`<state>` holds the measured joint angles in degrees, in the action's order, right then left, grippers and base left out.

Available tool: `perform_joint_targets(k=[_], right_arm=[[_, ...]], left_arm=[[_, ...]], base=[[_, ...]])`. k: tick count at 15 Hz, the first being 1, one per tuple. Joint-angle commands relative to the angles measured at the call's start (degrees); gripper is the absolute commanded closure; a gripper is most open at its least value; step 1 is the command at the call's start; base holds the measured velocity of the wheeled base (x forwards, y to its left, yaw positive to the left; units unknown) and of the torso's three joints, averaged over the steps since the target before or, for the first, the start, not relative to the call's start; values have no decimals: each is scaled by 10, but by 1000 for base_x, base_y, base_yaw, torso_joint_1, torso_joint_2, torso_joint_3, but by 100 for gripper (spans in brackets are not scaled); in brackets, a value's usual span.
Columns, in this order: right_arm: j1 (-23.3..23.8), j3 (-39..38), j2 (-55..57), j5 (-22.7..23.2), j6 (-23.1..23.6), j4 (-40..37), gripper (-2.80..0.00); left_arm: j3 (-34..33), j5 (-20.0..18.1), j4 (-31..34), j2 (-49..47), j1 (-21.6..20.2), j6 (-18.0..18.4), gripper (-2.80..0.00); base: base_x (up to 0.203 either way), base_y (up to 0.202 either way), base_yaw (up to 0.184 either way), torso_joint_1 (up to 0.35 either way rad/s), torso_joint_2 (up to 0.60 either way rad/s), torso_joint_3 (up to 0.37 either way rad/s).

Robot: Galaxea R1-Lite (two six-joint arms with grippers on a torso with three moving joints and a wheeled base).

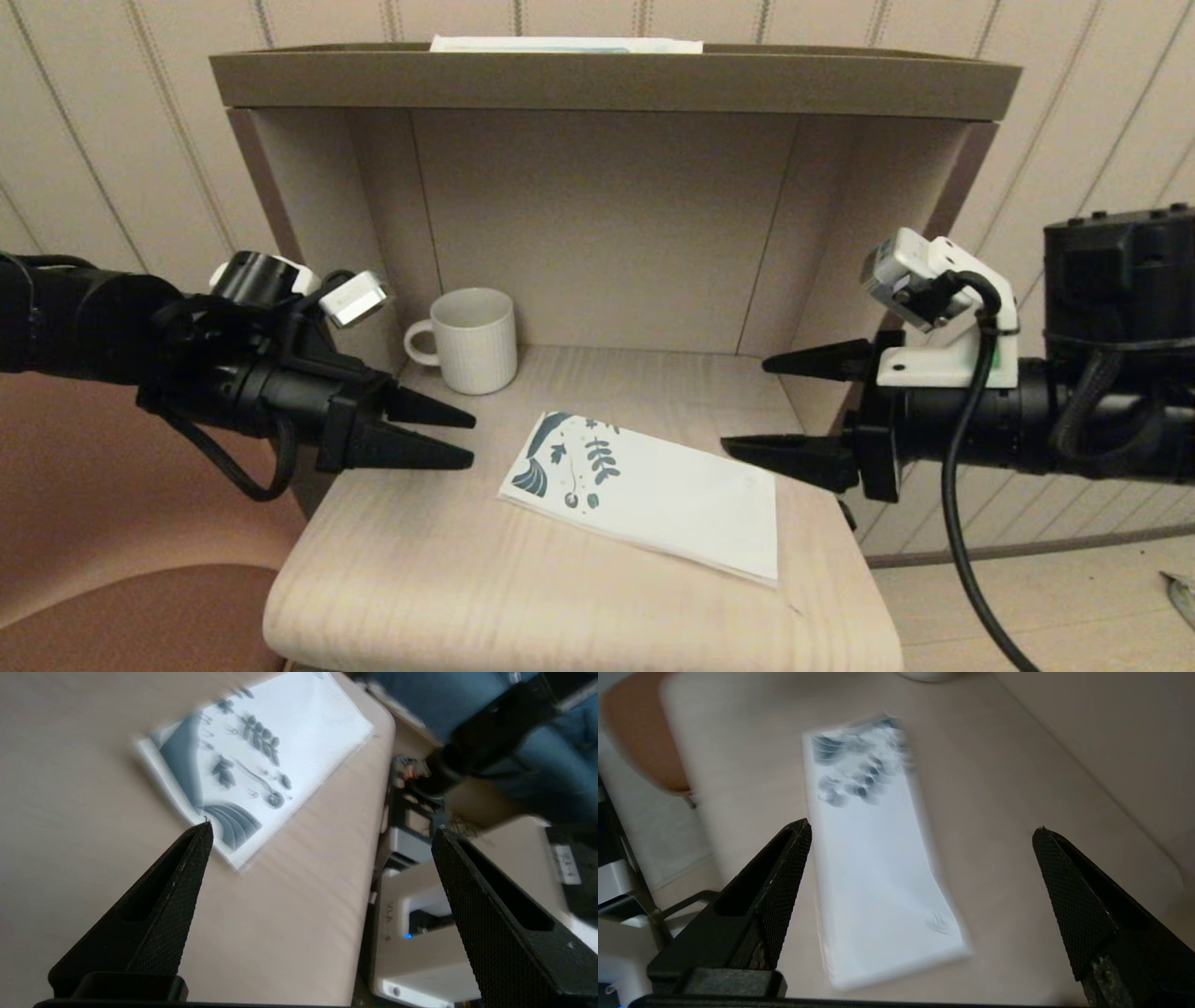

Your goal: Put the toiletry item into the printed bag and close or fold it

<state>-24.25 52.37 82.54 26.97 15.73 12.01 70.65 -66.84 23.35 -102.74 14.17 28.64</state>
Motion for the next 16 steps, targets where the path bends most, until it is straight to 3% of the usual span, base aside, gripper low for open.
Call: perform_joint_targets(k=[1, 6, 8, 9, 11, 12, 13, 16], right_arm=[[1, -3, -13, 1, 1, 1, -280], [-3, -20, -32, 2, 1, 4, -280], [-3, -30, -52, 2, 0, 3, -280], [-3, -35, -68, 2, -1, 2, -280], [-3, -44, -106, 0, -3, 0, -280], [-3, -46, -125, -1, -7, -3, 0], [-3, -47, -147, -3, -12, -13, 0], [0, -43, -215, -14, -19, -65, 0]], left_arm=[[-26, -9, 13, 81, 14, 2, -280], [-97, -16, 52, 209, 97, 0, -280], [-103, -14, 82, 259, 104, 0, -280], [-106, -12, 101, 293, 105, -2, 0], [-123, 15, 130, 371, 102, -9, 0], [-134, 39, 137, 410, 101, -14, 0], [-144, 63, 141, 451, 99, -29, 0], [-154, 151, 126, 559, 97, -126, 0]], base=[[0, 0, 0, 0, 0, 0], [0, 0, 0, 0, 0, 0], [0, 0, 0, 0, 0, 0], [0, 0, 0, 0, 0, 0], [0, 0, 0, 0, 0, 0], [0, 0, 0, 0, 0, 0], [0, 0, 0, 0, 0, 0], [0, 0, 0, 0, 0, 0]])
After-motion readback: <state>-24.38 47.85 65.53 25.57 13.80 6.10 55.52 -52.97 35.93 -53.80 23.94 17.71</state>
